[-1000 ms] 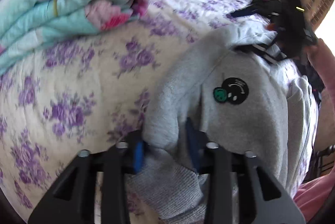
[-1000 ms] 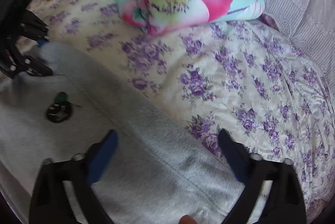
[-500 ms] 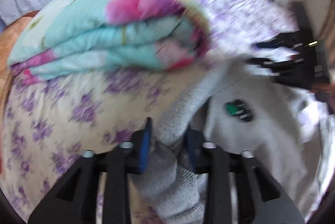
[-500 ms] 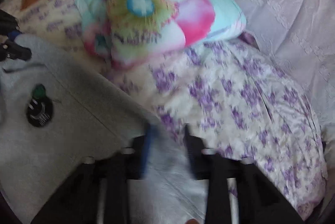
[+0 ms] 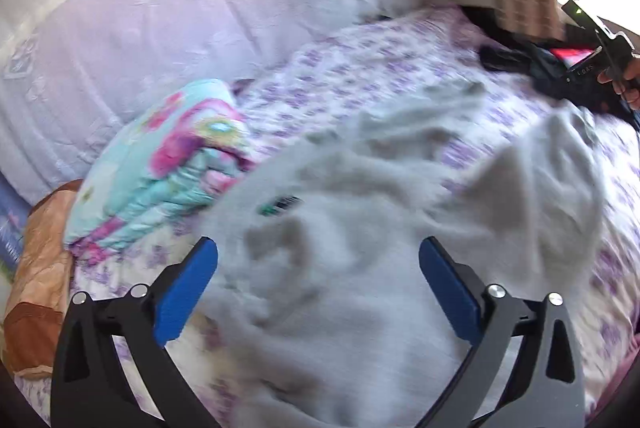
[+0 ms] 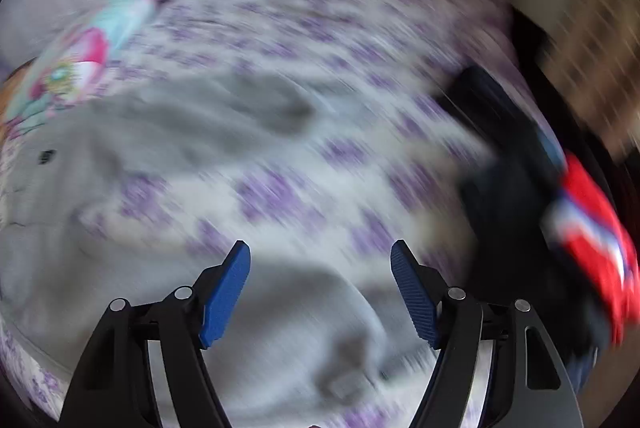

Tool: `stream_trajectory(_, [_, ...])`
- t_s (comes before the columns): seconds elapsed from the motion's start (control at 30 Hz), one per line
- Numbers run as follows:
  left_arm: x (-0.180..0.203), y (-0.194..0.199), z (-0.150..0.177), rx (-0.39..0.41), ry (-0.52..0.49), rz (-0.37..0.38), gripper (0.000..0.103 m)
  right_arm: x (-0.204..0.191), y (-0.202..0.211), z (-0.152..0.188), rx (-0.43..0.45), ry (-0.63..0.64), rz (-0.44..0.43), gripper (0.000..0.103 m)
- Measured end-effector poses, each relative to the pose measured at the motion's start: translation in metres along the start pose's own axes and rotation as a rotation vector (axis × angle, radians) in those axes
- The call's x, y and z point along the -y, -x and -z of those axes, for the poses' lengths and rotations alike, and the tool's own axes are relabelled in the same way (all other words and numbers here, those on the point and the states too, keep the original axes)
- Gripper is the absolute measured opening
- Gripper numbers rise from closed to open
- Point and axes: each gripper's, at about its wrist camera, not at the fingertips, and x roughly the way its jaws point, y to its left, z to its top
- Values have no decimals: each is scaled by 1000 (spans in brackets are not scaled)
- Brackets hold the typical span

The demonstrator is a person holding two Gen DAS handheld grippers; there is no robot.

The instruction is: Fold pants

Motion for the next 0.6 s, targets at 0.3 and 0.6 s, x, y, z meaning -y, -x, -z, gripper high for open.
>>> stream_trajectory(0.3, [11,-64,47,-340,169,164,99,25,-50,72,-134,-236,-267,19])
stream_trajectory(0.6, [15,-55,53,-353,168,155,98,44,-50,97,-104,-240,-153,24])
